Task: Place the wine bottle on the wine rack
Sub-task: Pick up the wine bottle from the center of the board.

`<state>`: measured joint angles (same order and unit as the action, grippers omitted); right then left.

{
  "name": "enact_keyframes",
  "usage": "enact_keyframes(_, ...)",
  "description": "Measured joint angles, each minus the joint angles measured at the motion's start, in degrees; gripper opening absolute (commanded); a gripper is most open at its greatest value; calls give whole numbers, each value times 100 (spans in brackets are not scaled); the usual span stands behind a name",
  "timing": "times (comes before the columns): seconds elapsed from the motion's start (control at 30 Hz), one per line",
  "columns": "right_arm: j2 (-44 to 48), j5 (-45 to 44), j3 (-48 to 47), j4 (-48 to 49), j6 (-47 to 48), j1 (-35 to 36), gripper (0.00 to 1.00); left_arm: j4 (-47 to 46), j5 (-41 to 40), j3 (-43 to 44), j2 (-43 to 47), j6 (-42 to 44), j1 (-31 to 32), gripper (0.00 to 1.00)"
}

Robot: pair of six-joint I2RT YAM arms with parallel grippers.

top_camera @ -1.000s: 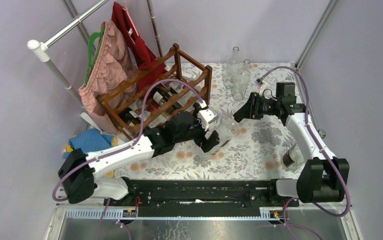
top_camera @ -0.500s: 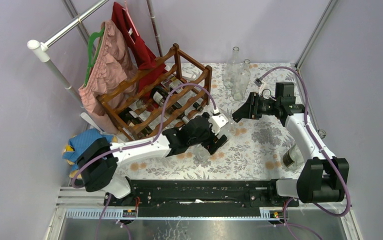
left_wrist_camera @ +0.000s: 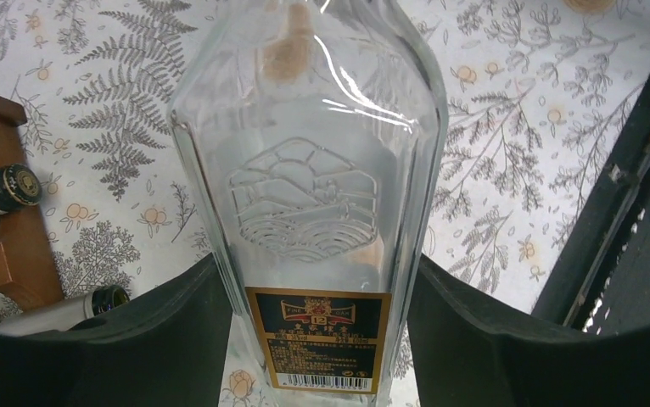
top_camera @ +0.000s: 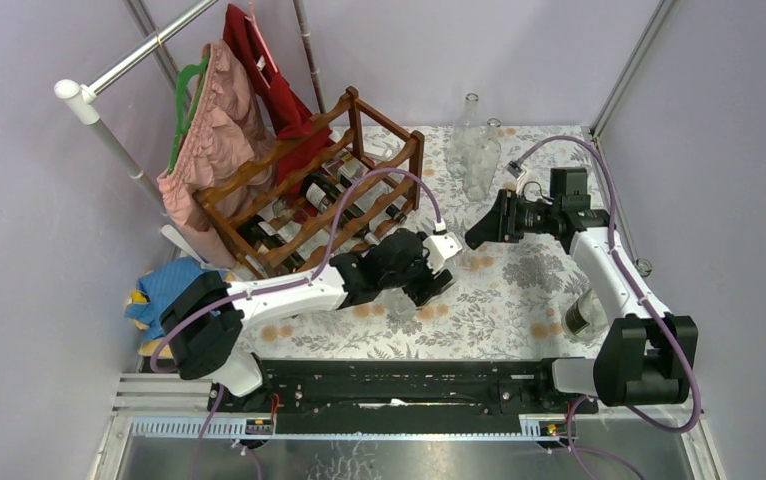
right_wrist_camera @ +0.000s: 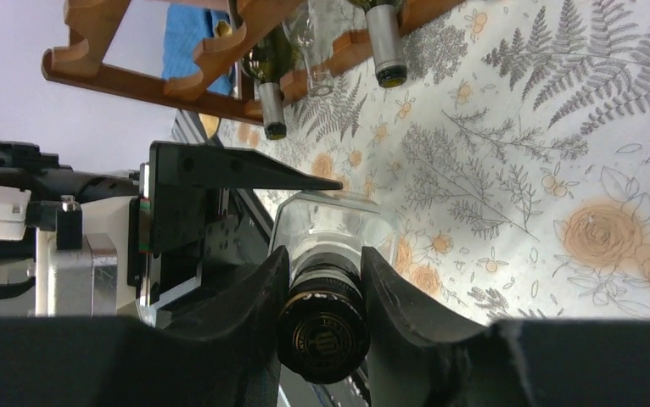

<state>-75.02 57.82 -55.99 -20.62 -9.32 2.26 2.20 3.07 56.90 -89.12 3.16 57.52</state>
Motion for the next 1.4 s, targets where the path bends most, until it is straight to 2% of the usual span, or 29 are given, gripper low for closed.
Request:
enact_keyframes(0.07, -11, 72, -55, -358, 310, -2, 66, 225, 125, 74, 0, 151, -4, 0)
enact_keyframes(0.1, -37, 188, -133, -629, 483, -2, 73, 313, 201, 94, 2, 249, -2, 0)
enact_keyframes(0.2, -221, 431, -557, -1447, 1290, 28, 79, 680, 516, 122, 11, 656, 33, 0)
enact_keyframes(0.5, -793, 439, -1097, -3335, 3467, 151, 79, 2096, 986, 492, 26, 1735, 61, 0)
enact_keyframes(0.7, -876, 129, -1130, -4225, 4503, 603, 79, 2446, 990, 658, 92, 2260, 61, 0)
enact_keyframes(0.83, -1126, 20, -1314, -4881, 5086, 785, 75, 2745, 1003, 813, 92, 2531, 61, 0)
enact_keyframes(1.0, -1226, -210, -1333, -5075, 5211, 964, 70, 3021, 1003, 1058, 87, 2739, 61, 0)
enact_keyframes(1.23, -1226, -439, -1154, -4752, 4758, 1410, 61, 3123, 1005, 1193, 13, 2837, 61, 0)
enact_keyframes(1.4, -1246, -496, -1152, -4603, 4542, 1471, 62, 3202, 1005, 1281, -94, 2889, 61, 0)
